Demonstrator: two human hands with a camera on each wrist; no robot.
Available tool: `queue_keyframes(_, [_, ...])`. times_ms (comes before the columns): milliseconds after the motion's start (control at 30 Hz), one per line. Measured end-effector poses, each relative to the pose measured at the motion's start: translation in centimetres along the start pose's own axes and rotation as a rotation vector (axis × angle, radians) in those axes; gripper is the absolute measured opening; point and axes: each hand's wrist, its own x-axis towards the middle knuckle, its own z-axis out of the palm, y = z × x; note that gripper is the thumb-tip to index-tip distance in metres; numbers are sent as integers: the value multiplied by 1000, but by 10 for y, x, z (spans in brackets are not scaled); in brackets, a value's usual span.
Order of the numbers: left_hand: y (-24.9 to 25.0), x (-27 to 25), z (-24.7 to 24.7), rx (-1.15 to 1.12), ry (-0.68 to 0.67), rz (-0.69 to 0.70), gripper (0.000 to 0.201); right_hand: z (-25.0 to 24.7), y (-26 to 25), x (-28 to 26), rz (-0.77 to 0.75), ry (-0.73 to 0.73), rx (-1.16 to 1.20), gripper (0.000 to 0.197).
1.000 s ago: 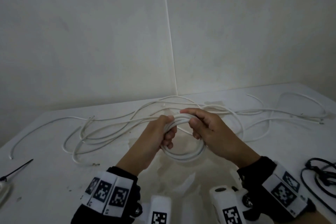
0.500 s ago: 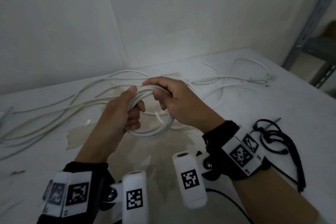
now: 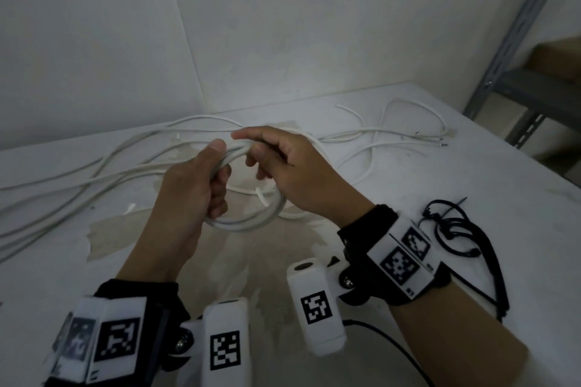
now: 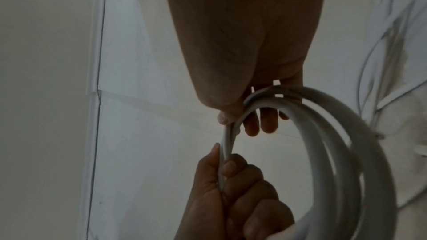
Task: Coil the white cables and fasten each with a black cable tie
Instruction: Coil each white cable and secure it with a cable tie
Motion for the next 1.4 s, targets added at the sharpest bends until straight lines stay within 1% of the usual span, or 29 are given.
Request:
queue_keyframes(100, [4,-2,-1,-15,29,46,39,-5,-13,-2,23,47,-27,31])
queue_keyframes(167, [6,-3,-1,-42,27,59,40,-15,-20,-7,55,106,-35,32])
queue_keyframes(267, [6,-7,2,-44,6,69,44,-35,-23,-23,110,203,-64,26])
queue_keyframes(367, [7,-9,8,-13,-22,89,40,-59,-16,-45,185,209,-221,18])
queue_keyframes(433, [8,-9,8,-1,-30,107,40,-79,-6,-62,247,247,-373,18])
queue_keyframes(500, [10,-9,6,-9,-24,122,40,-102,5,-79,355,282,-511,21])
queue_keyframes(567, [12,-10,3,-21,-17,131,39,-127,15,-94,504,271,-674,25])
queue_keyframes(667, [13,-13,3,-18,-13,142,39,-154,27,-111,676,300,-829,29])
queue_keyframes(700, [14,-14,4,-18,-11,146,39,-159,29,-114,736,289,-874,30])
queue_keyframes(800, [13,-16,5,-8,-4,156,39,-165,39,-118,921,134,-968,24])
queue_keyframes(867, [13,-17,6,3,1,160,39,-166,45,-116,981,111,-969,32])
queue_keyframes(900, [13,-18,6,7,4,161,40,-167,48,-114,994,119,-974,33])
queue_keyframes(967, [13,-19,6,4,8,163,40,-167,53,-111,998,125,-1015,31])
queue_keyframes(1033, [14,-19,5,0,10,167,41,-167,54,-108,980,167,-1022,31])
queue_keyframes(1100, [15,-20,5,0,13,176,42,-167,51,-107,928,281,-982,30])
queue_keyframes(1167, [15,-21,5,-4,18,177,41,-166,43,-105,845,376,-981,20])
queue_keyframes(1200, [15,-21,5,-6,22,175,41,-165,37,-104,786,401,-982,14])
queue_keyframes(1300, [15,-22,6,-11,30,167,41,-153,14,-97,545,484,-861,15])
queue_keyframes(1400, [14,-21,6,-18,52,162,42,-126,-15,-81,299,447,-649,11])
